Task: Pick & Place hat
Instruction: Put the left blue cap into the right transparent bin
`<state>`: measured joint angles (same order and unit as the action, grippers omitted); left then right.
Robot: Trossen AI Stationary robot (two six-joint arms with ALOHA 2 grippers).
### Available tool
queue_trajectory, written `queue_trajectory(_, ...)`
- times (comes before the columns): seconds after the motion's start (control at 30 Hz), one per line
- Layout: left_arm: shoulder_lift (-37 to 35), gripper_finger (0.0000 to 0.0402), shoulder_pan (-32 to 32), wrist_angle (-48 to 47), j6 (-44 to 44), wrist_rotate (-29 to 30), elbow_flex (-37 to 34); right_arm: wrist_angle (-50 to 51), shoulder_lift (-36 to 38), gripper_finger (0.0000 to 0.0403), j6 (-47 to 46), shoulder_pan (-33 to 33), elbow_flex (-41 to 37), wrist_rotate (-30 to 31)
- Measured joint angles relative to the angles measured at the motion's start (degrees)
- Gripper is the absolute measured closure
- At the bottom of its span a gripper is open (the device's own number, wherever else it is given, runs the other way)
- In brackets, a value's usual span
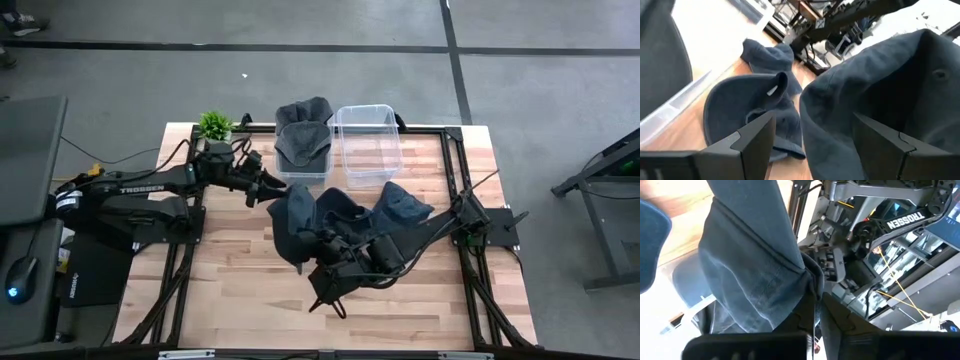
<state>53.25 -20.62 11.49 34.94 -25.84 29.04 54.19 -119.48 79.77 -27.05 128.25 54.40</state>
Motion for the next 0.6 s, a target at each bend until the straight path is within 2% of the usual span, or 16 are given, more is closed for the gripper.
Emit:
queue_trajectory(0.27, 4.28, 0.0150, 0.00, 8.04, -0.14, -9.61, 0.00, -0.33, 0.00, 0.0399, 0.19, 0.00, 0.00, -0.03)
queue_trajectory(0.6, 7.84, 0.0150, 0.00, 8.96, -0.15, -8.17, 0.00, -0.50, 0.00, 0.0399, 0.25, -0.05, 0.00, 0.32)
